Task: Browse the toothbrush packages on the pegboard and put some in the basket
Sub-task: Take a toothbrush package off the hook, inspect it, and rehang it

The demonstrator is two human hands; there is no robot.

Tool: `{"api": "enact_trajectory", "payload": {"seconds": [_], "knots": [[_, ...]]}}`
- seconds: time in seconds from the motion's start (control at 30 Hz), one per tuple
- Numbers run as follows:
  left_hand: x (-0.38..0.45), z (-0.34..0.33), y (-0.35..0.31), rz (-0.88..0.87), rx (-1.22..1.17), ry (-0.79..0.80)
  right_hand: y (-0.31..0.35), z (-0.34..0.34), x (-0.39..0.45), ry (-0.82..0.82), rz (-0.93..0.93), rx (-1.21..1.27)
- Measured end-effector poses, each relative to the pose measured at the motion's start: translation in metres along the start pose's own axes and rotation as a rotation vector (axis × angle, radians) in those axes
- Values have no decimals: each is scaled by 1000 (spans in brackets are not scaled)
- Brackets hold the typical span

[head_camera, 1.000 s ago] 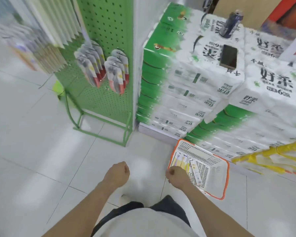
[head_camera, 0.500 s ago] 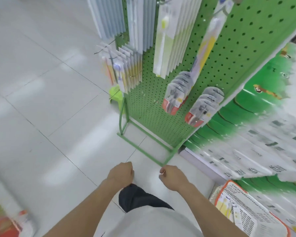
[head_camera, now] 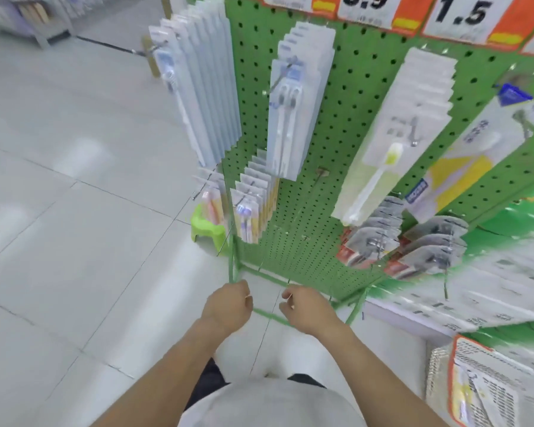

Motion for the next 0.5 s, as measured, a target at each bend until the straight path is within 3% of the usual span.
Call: {"api": "enact_trajectory", "payload": {"seconds": [0.2,0.4,0.5], "knots": [[33,70,64,-108,-120,-132,82,6,19,-225,-128,338],[54,125,87,-175,-352,-402,145,8,33,-502,-157,733],[66,138,94,-194,-465,-440,162,14,43,-591,-196,931]]}}
Point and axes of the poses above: each hand's wrist, its own x-axis towards the middle knuckle, its own z-axis out of the back of the hand, y = z × x, the point moved 1 cm from there along x, towards the middle knuckle, and after that the axes turned 14 degrees about -z, right-handed, at the moved point
